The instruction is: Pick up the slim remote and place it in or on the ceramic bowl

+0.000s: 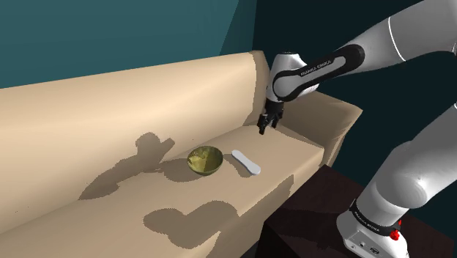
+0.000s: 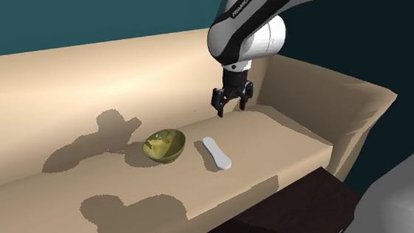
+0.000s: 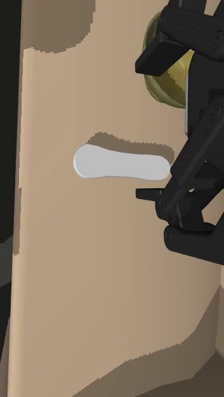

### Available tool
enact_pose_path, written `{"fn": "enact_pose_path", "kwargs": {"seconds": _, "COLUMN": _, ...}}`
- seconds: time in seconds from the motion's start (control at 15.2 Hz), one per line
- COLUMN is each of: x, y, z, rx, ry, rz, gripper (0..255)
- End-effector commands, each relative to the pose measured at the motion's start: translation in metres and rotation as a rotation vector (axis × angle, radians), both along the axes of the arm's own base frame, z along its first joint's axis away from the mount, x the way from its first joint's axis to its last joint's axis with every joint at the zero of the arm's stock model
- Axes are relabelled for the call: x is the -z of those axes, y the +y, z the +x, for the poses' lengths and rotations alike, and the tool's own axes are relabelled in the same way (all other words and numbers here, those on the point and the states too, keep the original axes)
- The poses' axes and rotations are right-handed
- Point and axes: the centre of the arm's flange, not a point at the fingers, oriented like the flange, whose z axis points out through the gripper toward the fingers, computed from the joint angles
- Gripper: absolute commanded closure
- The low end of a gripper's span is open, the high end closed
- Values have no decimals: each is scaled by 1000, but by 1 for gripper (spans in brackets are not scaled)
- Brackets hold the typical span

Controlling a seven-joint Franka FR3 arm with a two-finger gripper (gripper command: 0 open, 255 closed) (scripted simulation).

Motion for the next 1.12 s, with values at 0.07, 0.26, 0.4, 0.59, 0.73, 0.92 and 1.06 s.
{"fn": "enact_pose_path", "kwargs": {"seconds": 0.07, "x": 39, "y": 6, "z": 21, "rx": -2, "ry": 7, "rz": -7, "gripper": 0}}
{"fn": "enact_pose_path", "kwargs": {"seconds": 0.26, "x": 75, "y": 9, "z": 39, "rx": -4, "ry": 15, "rz": -14, "gripper": 0}}
{"fn": "enact_pose_path", "kwargs": {"seconds": 0.4, "x": 98, "y": 11, "z": 51, "rx": -5, "ry": 20, "rz": -18, "gripper": 0}}
{"fn": "enact_pose_path", "kwargs": {"seconds": 0.59, "x": 134, "y": 14, "z": 68, "rx": -7, "ry": 29, "rz": -25, "gripper": 0}}
{"fn": "enact_pose_path", "kwargs": {"seconds": 0.73, "x": 158, "y": 16, "z": 80, "rx": -8, "ry": 34, "rz": -30, "gripper": 0}}
{"fn": "enact_pose_path", "kwargs": {"seconds": 0.92, "x": 195, "y": 19, "z": 97, "rx": -10, "ry": 42, "rz": -37, "gripper": 0}}
{"fn": "enact_pose_path", "kwargs": {"seconds": 1.06, "x": 219, "y": 20, "z": 108, "rx": -11, "ry": 48, "rz": -41, "gripper": 0}}
